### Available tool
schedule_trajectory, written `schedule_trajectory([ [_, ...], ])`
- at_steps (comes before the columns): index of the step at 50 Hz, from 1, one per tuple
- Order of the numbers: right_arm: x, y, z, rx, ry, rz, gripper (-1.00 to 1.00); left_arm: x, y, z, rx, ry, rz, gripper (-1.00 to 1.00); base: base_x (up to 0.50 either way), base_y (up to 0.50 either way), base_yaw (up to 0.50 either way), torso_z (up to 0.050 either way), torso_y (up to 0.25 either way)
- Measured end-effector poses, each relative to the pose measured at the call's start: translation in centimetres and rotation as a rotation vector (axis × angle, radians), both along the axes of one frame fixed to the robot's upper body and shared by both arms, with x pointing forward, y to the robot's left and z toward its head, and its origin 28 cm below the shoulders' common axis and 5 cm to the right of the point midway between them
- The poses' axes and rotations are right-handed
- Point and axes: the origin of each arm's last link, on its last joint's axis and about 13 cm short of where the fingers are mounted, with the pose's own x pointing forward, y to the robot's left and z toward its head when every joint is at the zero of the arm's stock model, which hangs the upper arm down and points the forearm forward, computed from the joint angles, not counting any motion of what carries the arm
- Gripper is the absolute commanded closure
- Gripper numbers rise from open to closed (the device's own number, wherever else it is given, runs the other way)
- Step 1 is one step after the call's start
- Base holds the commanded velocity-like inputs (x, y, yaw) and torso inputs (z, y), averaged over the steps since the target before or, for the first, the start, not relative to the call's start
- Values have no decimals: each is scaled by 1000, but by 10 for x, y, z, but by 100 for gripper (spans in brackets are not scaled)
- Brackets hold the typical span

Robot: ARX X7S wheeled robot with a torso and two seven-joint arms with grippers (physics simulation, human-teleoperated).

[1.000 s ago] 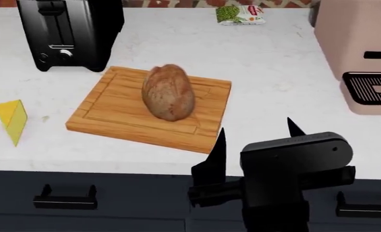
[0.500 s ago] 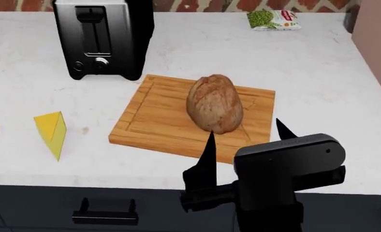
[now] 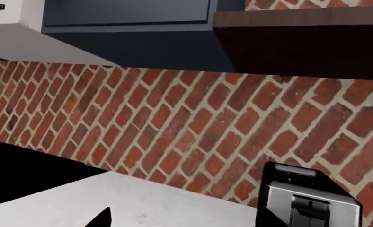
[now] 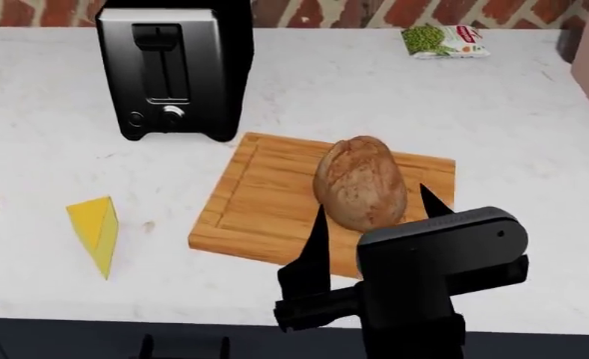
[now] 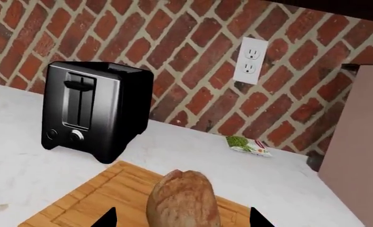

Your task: Pick up the wedge of cheese and place it on the slice of bread to prepare a simple cheese on bread dish.

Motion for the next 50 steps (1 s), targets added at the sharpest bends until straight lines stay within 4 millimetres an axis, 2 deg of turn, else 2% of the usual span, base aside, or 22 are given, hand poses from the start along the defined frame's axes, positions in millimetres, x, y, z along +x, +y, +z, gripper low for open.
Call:
schedule_trajectory([
  [21,-1,0,0,11,1,2,-100,0,0,0,-1,-6,3,-100,245,259,0,0,0],
  [50,-4,-1,1,20,-6,4,-100,-1,0,1,5,-14,11,-100,251,148,0,0,1],
])
